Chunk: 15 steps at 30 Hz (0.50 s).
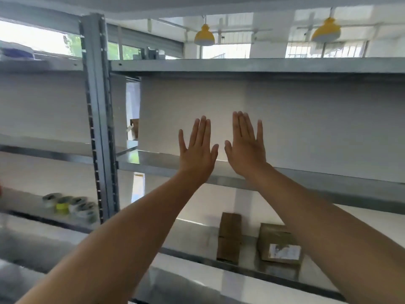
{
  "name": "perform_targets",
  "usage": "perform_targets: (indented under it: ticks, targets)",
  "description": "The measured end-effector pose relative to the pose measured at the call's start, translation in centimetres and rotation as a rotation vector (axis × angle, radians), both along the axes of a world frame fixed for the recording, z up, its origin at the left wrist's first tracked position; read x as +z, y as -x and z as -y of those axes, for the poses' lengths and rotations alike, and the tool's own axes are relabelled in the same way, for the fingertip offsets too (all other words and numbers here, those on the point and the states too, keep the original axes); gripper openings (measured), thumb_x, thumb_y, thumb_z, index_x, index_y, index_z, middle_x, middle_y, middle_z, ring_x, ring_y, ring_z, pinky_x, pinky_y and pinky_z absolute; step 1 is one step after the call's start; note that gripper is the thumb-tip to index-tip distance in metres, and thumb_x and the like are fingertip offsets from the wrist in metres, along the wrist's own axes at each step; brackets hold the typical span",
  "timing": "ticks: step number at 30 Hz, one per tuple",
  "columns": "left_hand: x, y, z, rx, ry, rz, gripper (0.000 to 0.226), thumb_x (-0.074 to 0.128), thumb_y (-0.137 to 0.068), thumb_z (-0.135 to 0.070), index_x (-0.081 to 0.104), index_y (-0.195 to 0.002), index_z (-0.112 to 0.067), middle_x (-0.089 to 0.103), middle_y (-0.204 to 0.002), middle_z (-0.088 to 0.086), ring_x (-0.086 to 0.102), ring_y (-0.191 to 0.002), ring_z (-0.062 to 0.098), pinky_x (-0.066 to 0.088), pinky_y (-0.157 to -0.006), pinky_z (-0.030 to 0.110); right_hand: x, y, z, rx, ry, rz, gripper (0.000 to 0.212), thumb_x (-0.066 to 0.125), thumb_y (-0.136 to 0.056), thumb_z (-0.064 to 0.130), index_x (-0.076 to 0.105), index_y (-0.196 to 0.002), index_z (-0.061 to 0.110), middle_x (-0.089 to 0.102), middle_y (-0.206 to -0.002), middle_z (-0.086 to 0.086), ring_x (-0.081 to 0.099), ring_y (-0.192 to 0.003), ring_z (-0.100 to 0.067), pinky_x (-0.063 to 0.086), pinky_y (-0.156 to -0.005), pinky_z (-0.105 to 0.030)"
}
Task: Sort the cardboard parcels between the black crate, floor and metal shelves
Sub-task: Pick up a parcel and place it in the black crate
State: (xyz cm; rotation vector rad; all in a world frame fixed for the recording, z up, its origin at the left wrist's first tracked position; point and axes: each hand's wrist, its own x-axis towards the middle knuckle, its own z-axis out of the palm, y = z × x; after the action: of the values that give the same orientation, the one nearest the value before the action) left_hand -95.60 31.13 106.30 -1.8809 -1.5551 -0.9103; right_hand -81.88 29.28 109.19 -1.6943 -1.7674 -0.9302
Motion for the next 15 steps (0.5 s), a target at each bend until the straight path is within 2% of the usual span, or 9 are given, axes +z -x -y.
perform_targets:
  ticks: [3,9,15]
  targets:
    - [-0.2,-7.2,1.3,-0.109,-0.005,0.003,0.066,0.009,-0.102,-0.052,-0.013,-0.154,-0.018,-0.018,-0.162,0.000,-0.020,-0.147,0.016,-0.015,-0.116,0.051,-0.2,-7.4,2.7,-0.105,0.009,-0.001,0.072,0.025,-0.103,0.048,-0.008,-0.156,0.013,-0.010,-0.164,-0.005,-0.009,-0.151,-0.022,-0.010,-0.121,-0.048]
    - [-0.5,-21.5,5.5,-0.338,0.001,-0.019,0.066,0.006,-0.102,-0.051,-0.016,-0.154,-0.017,-0.020,-0.162,0.000,-0.020,-0.148,0.016,-0.012,-0.118,0.051,-1.4,-21.0,9.2,-0.340,0.008,-0.053,0.072,0.023,-0.102,0.051,-0.006,-0.157,0.014,-0.009,-0.165,-0.005,-0.008,-0.151,-0.023,-0.010,-0.121,-0.049]
    - [-3.5,-34.2,11.7,-0.600,0.052,-0.101,0.066,0.007,-0.102,-0.049,-0.015,-0.154,-0.015,-0.020,-0.162,0.002,-0.019,-0.148,0.016,-0.010,-0.118,0.052,-5.6,-31.8,18.2,-0.567,0.081,-0.157,0.072,0.020,-0.103,0.046,-0.014,-0.154,0.009,-0.013,-0.164,-0.007,-0.012,-0.151,-0.023,-0.005,-0.121,-0.051]
